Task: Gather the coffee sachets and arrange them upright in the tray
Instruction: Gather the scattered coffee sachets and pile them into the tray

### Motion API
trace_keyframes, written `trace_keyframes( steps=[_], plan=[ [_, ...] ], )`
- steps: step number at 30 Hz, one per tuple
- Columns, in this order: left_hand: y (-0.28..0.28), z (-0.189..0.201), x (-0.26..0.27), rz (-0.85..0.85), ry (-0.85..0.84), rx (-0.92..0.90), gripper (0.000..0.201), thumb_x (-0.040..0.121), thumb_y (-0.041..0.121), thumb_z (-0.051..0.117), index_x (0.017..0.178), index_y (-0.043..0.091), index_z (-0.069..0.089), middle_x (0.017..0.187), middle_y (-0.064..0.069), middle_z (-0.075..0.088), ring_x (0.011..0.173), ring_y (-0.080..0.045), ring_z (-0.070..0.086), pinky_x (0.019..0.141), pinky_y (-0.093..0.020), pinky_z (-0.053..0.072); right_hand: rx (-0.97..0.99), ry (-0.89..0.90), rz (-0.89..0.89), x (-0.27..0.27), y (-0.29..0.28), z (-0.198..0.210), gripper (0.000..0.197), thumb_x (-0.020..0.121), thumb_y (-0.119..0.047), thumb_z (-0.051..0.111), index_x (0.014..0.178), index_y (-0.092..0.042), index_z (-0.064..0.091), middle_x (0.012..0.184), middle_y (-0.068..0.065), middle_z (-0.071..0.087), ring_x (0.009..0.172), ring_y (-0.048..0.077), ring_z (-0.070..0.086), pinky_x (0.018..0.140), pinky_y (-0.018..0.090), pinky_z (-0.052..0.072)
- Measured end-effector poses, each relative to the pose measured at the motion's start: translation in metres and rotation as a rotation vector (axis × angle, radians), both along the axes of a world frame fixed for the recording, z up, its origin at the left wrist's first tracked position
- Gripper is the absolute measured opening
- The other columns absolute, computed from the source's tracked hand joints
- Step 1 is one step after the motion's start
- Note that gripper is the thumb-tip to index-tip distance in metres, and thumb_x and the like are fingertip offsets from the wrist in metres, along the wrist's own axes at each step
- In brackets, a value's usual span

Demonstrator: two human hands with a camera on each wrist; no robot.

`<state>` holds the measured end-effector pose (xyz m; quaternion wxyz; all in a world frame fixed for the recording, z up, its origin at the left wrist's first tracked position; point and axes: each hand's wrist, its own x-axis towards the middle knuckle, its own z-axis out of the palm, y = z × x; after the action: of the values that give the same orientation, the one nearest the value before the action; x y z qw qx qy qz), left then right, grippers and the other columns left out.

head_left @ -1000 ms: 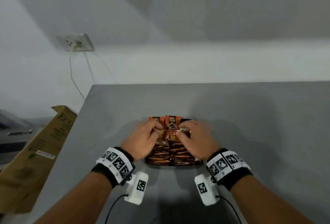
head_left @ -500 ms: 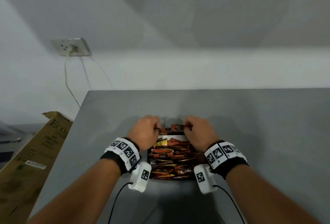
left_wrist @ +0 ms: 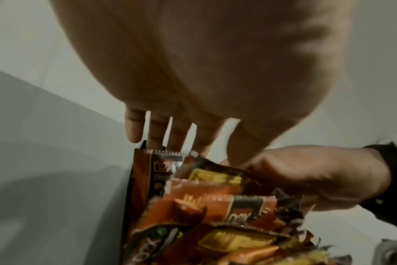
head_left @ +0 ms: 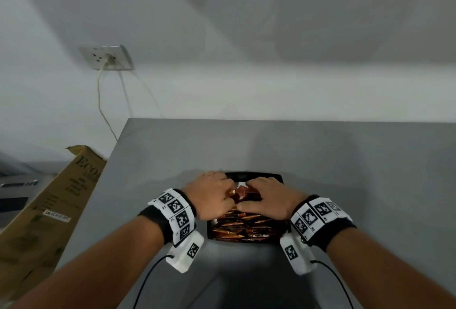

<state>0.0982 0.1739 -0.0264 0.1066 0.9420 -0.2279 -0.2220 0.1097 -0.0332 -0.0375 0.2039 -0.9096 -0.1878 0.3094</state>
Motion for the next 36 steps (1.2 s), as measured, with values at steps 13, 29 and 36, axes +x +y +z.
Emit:
trace_keyframes(
  steps=[13,29,36],
  plan=[
    [-0.021,-0.009,-0.009,-0.061,0.063,0.179,0.125,0.041,0.089,0.066,0.144,0.026,0.034,0.118,0.008,0.048,0.116,-0.013,0.047,0.123,-0.041,0.006,-0.129,0.024,0.144,-0.002,0.005,0.0,0.121,0.033,-0.067,0.086,0.138,-0.03,0.039,0.117,-0.007,0.041,0.111,0.018,0.049,0.097,0.044,0.051],
    [-0.008,-0.005,-0.035,0.008,0.084,-0.097,0.077,0.059,0.053,0.076,0.123,0.03,0.04,0.107,0.009,0.06,0.089,-0.01,0.06,0.078,-0.033,0.057,0.14,-0.137,0.123,-0.049,-0.016,-0.021,0.094,0.059,-0.06,0.074,0.138,-0.03,0.035,0.124,-0.006,0.049,0.109,0.012,0.053,0.094,0.035,0.055],
    [-0.014,-0.01,-0.046,-0.039,-0.039,-0.09,0.092,0.065,0.054,0.072,0.143,0.031,0.03,0.119,0.007,0.061,0.101,-0.013,0.061,0.086,-0.031,0.055,0.09,-0.117,0.154,-0.057,-0.016,-0.02,0.1,0.056,-0.053,0.079,0.141,-0.03,0.03,0.121,-0.005,0.049,0.108,0.014,0.052,0.095,0.036,0.054]
  ],
)
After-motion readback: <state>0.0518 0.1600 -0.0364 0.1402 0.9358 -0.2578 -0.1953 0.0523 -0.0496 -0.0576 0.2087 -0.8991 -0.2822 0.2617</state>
